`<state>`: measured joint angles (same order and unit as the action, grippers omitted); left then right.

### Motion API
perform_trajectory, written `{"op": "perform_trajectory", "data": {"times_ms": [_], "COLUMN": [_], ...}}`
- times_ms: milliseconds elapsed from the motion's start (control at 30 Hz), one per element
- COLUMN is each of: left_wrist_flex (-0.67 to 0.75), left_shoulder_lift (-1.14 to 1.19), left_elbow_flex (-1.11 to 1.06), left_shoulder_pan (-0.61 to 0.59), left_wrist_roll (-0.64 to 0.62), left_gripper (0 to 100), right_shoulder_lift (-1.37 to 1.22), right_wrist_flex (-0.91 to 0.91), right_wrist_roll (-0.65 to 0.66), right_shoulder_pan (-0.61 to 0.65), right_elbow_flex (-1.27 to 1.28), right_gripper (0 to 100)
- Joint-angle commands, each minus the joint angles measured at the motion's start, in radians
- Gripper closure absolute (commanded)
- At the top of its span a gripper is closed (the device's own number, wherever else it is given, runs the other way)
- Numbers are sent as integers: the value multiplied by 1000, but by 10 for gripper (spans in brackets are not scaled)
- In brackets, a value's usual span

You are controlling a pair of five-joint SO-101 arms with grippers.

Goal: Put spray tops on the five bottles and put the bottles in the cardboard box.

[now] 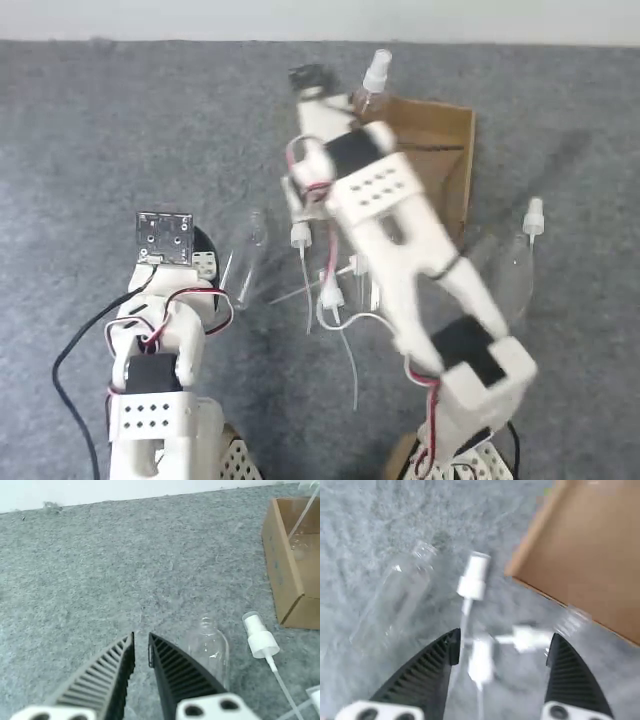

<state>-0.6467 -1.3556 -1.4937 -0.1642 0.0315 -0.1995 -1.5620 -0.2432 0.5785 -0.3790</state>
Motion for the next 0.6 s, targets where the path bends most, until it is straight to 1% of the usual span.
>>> {"op": "perform_trajectory", "data": {"times_ms": [0, 100, 200, 367, 467, 567], "left_wrist_flex": [29, 29, 46, 63, 63, 63], "left_shoulder_lift": [6, 6, 6, 6, 6, 6], "left_elbow_flex": [8, 4, -2, -13, -13, -13], "left_shoulder_pan": [0, 2, 2, 2, 2, 2], "left_wrist_roll": [6, 6, 6, 6, 6, 6], "left_gripper": [959, 959, 959, 959, 959, 959], "right_shoulder_lift": [203, 275, 326, 292, 202, 70], "right_wrist_flex": [-196, -228, -225, -205, -133, -42], "right_wrist_roll": [132, 196, 261, 450, 505, 509], "right_shoulder_pan": [-131, -271, -460, -746, -866, -934], "right_elbow_flex": [-81, -81, -81, -80, -80, -81], "right_gripper": [761, 762, 761, 760, 760, 760]}}
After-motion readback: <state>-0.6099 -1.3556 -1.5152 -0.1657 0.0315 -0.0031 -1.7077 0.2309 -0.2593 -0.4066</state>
